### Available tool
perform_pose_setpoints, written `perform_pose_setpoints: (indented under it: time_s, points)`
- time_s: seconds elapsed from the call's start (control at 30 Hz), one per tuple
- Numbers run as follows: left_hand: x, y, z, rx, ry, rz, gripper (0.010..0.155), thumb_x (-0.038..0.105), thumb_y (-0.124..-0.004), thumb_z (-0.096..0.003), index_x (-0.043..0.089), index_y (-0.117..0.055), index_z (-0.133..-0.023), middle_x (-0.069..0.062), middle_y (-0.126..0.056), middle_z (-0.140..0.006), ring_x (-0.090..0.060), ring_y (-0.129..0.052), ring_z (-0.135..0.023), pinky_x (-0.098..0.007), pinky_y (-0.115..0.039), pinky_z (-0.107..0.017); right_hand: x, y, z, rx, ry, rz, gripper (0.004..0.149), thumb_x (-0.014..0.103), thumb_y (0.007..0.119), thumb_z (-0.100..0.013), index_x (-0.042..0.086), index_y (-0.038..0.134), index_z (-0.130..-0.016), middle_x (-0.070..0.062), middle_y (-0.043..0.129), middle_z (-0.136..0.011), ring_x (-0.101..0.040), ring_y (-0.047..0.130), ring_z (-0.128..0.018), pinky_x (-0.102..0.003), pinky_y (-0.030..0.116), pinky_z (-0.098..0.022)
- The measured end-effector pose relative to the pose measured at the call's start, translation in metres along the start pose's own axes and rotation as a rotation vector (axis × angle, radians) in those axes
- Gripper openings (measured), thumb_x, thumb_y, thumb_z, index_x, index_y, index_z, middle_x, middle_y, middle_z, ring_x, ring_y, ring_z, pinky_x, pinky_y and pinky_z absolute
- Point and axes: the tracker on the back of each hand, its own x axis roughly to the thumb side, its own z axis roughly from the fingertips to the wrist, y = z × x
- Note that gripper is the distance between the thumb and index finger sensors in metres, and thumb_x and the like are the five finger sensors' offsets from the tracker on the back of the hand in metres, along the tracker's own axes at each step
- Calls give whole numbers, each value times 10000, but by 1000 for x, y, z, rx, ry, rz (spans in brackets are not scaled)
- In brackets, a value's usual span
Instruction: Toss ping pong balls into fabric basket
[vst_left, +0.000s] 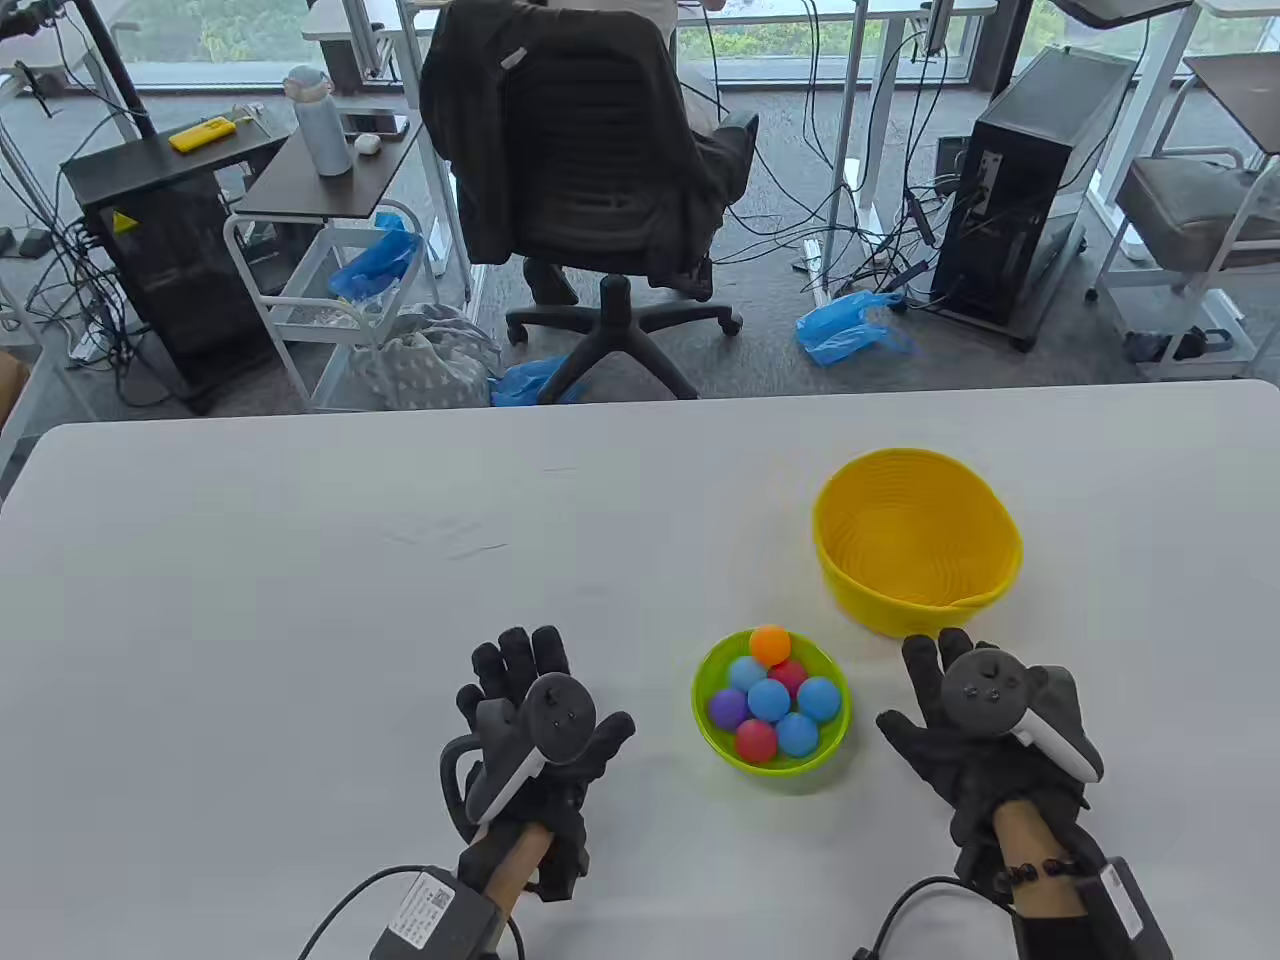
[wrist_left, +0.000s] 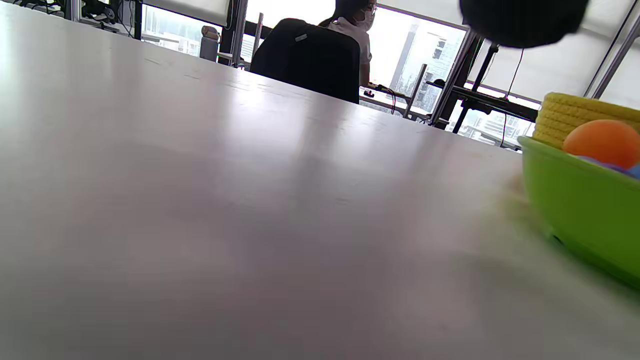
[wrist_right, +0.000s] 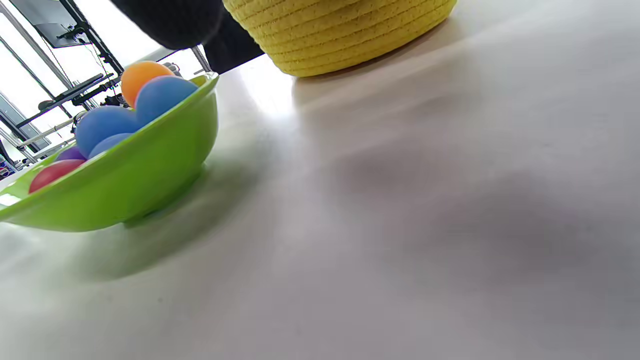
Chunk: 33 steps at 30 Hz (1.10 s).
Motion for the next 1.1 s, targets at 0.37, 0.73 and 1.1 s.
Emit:
perform_pose_setpoints:
  time_s: [0.37,0.73,1.1]
  points:
    - [0,2,1,12,-9,8,1044,611,-720,-465,96,-96,-1124,-240,-7,-1174,-557,-34,-1050,-757,-160,-725,1,-5,2,-103,-26,-25,782,481,658,-592,189,203,-1158,-227,84,-1177,-536,49,-993,-726,168,-653]
    - [1,2,1,18,-12,5,1040,611,-720,-465,94,-106,-1127,-243,-12,-1174,-559,-39,-1051,-758,-162,-724,9,-9,8,-186,-77,-31,763,483,666,-585,187,265,-1162,-232,150,-1188,-544,133,-1015,-732,218,-666]
    - [0,2,-1,11,5,27,1039,608,-721,-465,92,-111,-1128,-244,-8,-1174,-557,-39,-1052,-758,-161,-726,30,-26,19,-379,-223,-143,731,494,727,-563,144,458,-1146,-301,443,-1151,-573,623,-938,-656,623,-672]
